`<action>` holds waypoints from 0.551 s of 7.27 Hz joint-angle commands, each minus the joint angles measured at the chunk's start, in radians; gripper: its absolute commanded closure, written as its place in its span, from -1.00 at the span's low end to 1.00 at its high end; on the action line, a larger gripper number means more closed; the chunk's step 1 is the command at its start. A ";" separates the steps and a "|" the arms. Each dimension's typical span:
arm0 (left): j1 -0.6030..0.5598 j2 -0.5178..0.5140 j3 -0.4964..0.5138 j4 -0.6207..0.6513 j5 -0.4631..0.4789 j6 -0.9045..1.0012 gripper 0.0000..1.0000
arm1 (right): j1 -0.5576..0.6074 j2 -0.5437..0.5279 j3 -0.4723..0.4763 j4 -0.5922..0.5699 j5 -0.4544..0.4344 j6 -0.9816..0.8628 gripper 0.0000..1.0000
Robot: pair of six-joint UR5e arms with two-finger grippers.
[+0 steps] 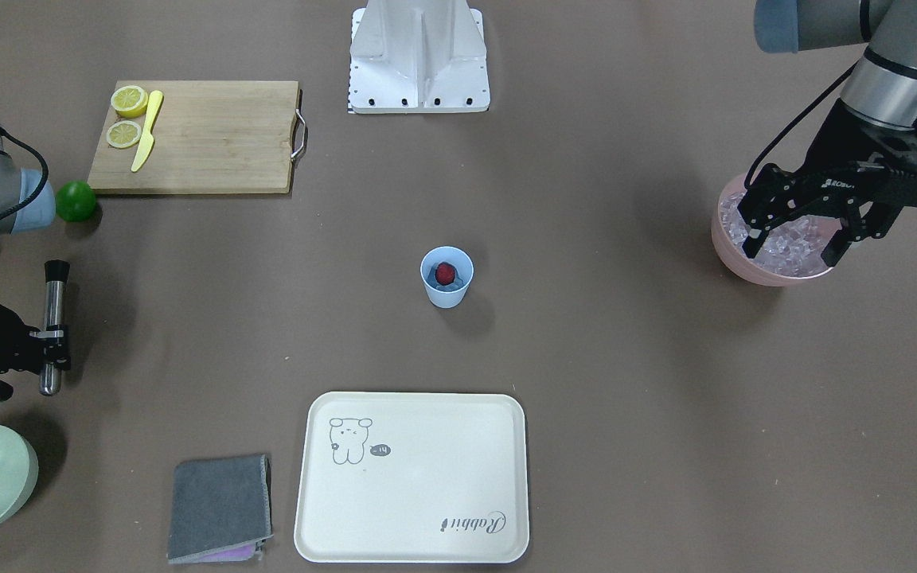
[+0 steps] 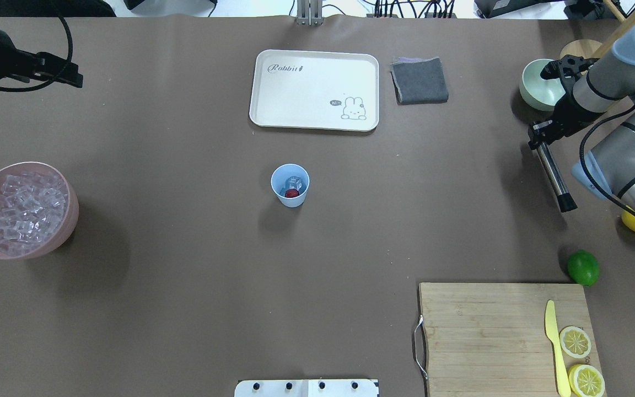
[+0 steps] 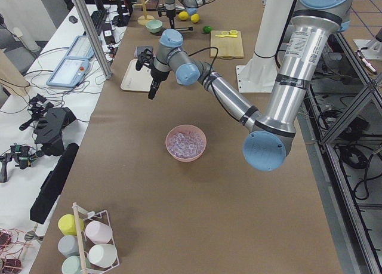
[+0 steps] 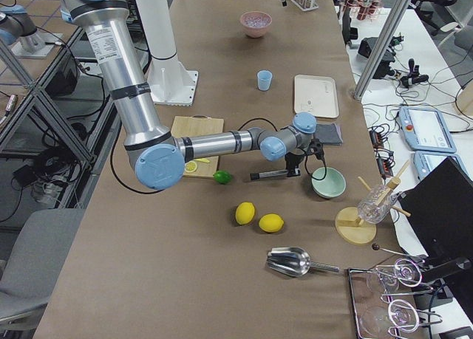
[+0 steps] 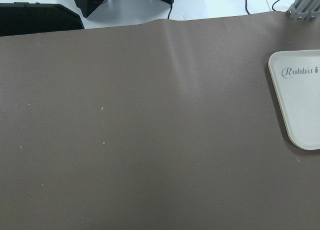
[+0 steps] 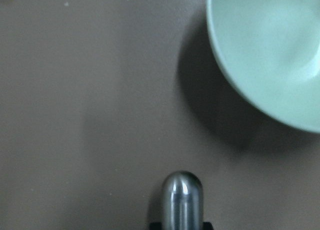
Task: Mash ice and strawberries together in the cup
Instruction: 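Grasp the steel muddler with the right gripper and lift it upright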
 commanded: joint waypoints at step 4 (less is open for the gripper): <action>-0.009 -0.014 0.003 0.000 0.002 -0.001 -0.95 | 0.068 0.118 0.259 -0.058 -0.014 0.121 1.00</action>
